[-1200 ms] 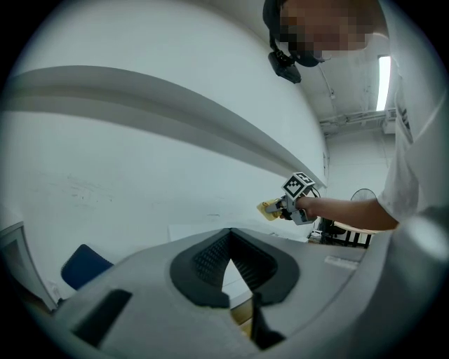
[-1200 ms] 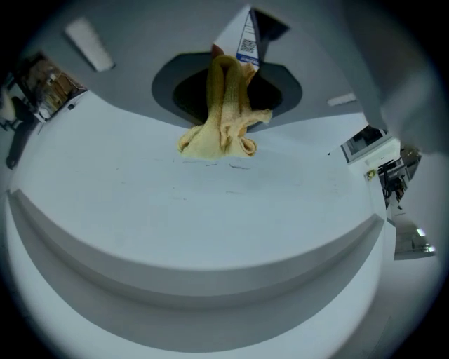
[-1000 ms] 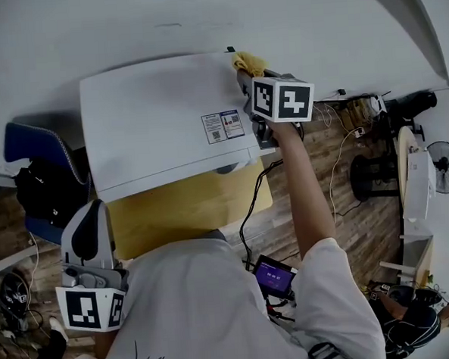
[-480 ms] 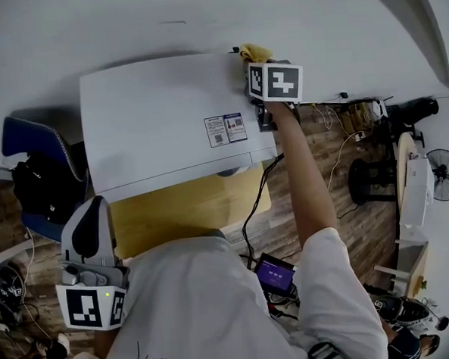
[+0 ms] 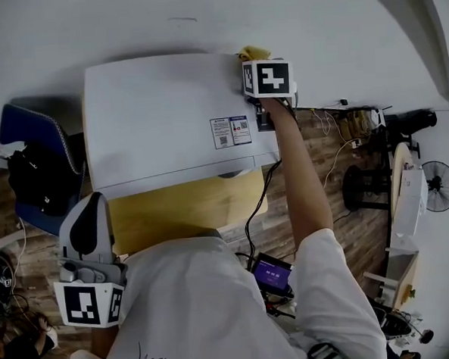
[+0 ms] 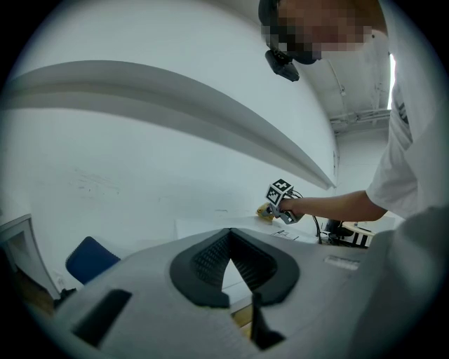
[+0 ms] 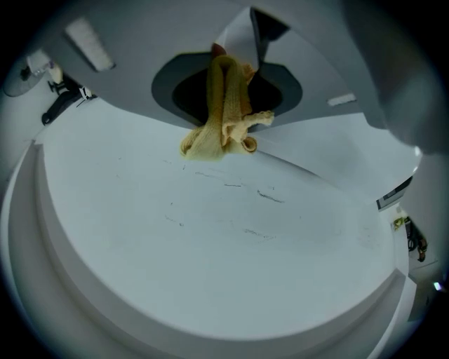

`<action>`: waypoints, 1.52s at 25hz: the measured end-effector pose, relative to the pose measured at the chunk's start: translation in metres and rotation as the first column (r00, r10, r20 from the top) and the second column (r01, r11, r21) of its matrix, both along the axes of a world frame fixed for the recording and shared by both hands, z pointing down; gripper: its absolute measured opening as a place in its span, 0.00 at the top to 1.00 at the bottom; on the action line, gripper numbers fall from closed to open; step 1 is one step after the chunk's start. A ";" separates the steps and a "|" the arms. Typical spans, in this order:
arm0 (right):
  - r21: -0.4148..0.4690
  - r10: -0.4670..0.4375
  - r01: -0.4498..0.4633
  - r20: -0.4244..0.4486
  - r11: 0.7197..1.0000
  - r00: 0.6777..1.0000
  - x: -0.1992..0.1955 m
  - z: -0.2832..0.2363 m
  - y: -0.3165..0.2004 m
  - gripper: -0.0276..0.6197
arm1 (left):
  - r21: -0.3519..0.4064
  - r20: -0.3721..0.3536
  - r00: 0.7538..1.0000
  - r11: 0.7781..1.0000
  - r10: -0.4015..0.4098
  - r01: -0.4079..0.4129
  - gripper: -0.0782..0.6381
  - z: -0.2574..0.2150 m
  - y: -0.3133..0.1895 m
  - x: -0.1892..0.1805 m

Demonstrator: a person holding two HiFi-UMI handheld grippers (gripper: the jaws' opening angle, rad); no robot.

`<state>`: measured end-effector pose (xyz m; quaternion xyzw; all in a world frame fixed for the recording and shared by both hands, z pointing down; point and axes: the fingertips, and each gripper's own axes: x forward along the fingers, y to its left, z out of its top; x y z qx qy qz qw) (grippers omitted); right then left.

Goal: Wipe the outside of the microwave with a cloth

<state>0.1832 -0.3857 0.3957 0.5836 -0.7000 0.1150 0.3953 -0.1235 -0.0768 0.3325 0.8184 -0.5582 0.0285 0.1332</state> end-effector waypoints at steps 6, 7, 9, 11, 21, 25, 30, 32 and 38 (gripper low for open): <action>-0.011 -0.001 0.002 0.007 1.000 1.000 -0.013 0.001 0.006 0.77 | 0.009 -0.008 1.000 1.000 -0.013 0.013 0.90 -0.002 0.003 -0.007; -0.013 -0.007 0.007 0.004 1.000 1.000 -0.017 0.002 0.008 0.77 | 0.012 -0.008 1.000 1.000 -0.014 0.014 0.90 -0.002 0.004 -0.009; -0.018 -0.013 0.013 0.004 1.000 1.000 -0.024 0.002 0.010 0.77 | 0.017 -0.012 1.000 1.000 -0.011 0.012 0.90 -0.004 0.006 -0.010; -0.022 -0.013 0.013 0.013 1.000 1.000 -0.029 0.002 0.012 0.77 | 0.021 -0.020 1.000 1.000 -0.007 0.007 0.90 -0.006 0.008 -0.010; -0.012 -0.005 0.005 0.041 1.000 0.999 -0.060 0.001 0.023 0.77 | 0.009 -0.008 1.000 1.000 0.023 -0.023 0.90 -0.003 0.031 -0.014; -0.020 -0.011 0.012 0.068 1.000 0.998 -0.076 0.002 0.027 0.77 | 0.005 -0.010 1.000 1.000 0.021 -0.021 0.90 -0.001 0.040 -0.017; -0.034 -0.037 0.040 0.078 0.999 0.996 -0.095 0.001 0.033 0.77 | -0.002 -0.006 1.000 1.000 0.019 -0.019 0.90 -0.002 0.047 -0.021; -0.040 -0.049 0.053 0.093 0.998 0.994 -0.104 0.002 0.034 0.77 | -0.006 -0.006 1.000 1.000 0.016 -0.016 0.90 -0.001 0.047 -0.024; -0.061 -0.087 0.097 0.147 0.993 0.985 -0.137 0.003 0.037 0.77 | 0.000 -0.006 1.000 1.000 0.011 -0.011 0.90 -0.002 0.047 -0.026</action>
